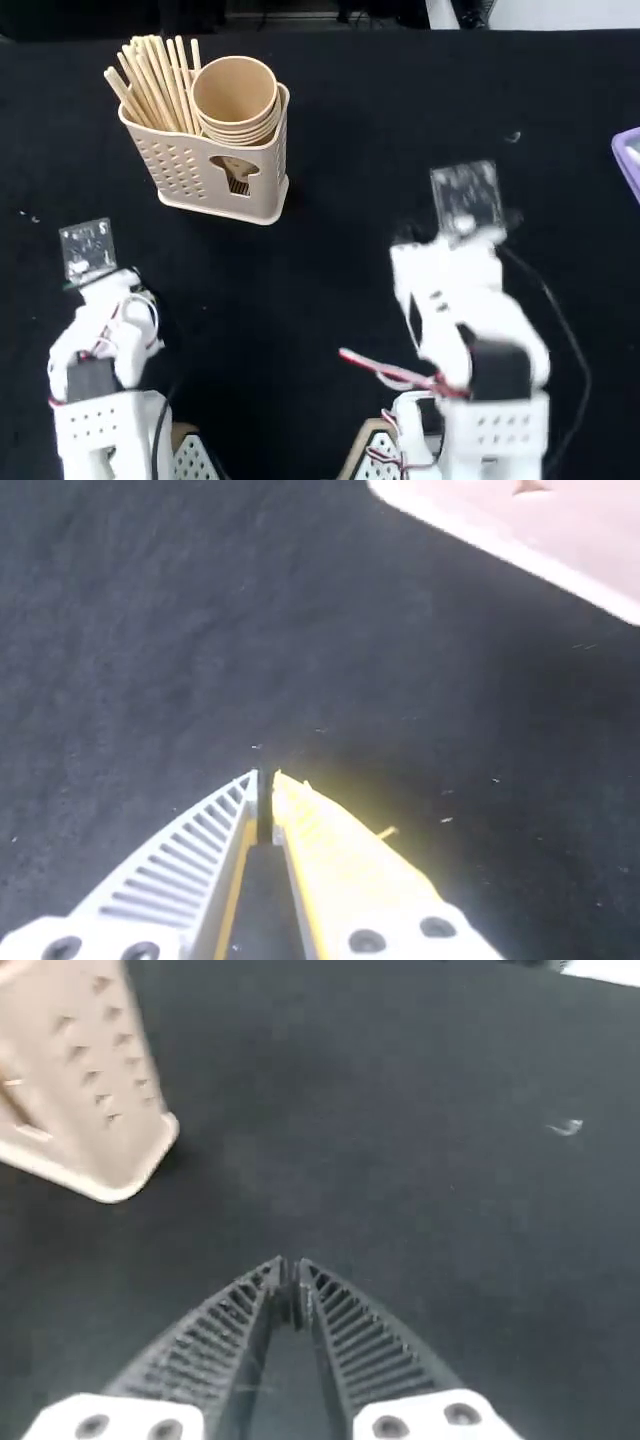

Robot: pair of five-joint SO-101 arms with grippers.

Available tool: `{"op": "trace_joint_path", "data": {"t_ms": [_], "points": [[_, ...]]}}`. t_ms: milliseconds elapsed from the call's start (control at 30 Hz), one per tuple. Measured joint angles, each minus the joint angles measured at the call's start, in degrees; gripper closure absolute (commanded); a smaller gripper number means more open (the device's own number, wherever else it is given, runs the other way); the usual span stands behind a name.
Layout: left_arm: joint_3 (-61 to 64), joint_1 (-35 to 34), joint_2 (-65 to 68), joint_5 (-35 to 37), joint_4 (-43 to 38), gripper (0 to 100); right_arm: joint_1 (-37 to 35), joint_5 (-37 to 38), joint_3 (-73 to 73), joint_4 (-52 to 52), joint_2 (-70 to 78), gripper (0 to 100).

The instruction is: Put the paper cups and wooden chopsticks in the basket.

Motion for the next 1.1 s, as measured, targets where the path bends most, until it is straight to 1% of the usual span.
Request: {"op": "trace_joint_path", "data": {"t_ms": [100,167,233,467,633,700,800,967,1100], "points": [[3.08,2.20,-9.05,0.00,3.08,97,1.41,0.00,11.34,-0.35,-12.31,98.4],[5.71,2.37,-14.51,0.00,3.78,97,2.11,0.09,17.93,0.26,-20.40,98.4],[7.12,2.46,-16.09,0.00,3.60,97,2.29,0.00,23.38,0.97,-25.85,98.4],[10.90,2.81,-16.26,0.00,0.70,97,2.37,0.00,30.42,1.58,-26.29,98.3],[13.36,2.81,-16.62,0.00,-5.80,97,2.37,0.00,39.47,0.62,-26.29,98.2],[13.54,2.81,-16.44,-0.18,-6.42,97,2.37,-0.09,39.74,1.05,-26.29,98.2],[13.54,2.81,-16.44,0.00,-3.16,97,2.37,-2.81,40.44,2.46,-26.29,98.3],[13.63,2.81,-16.44,0.09,8.35,97,2.37,-5.89,40.44,6.77,-26.29,98.6],[13.63,2.81,-16.44,0.09,10.55,97,2.29,-5.89,40.44,7.03,-26.29,98.6]]}}
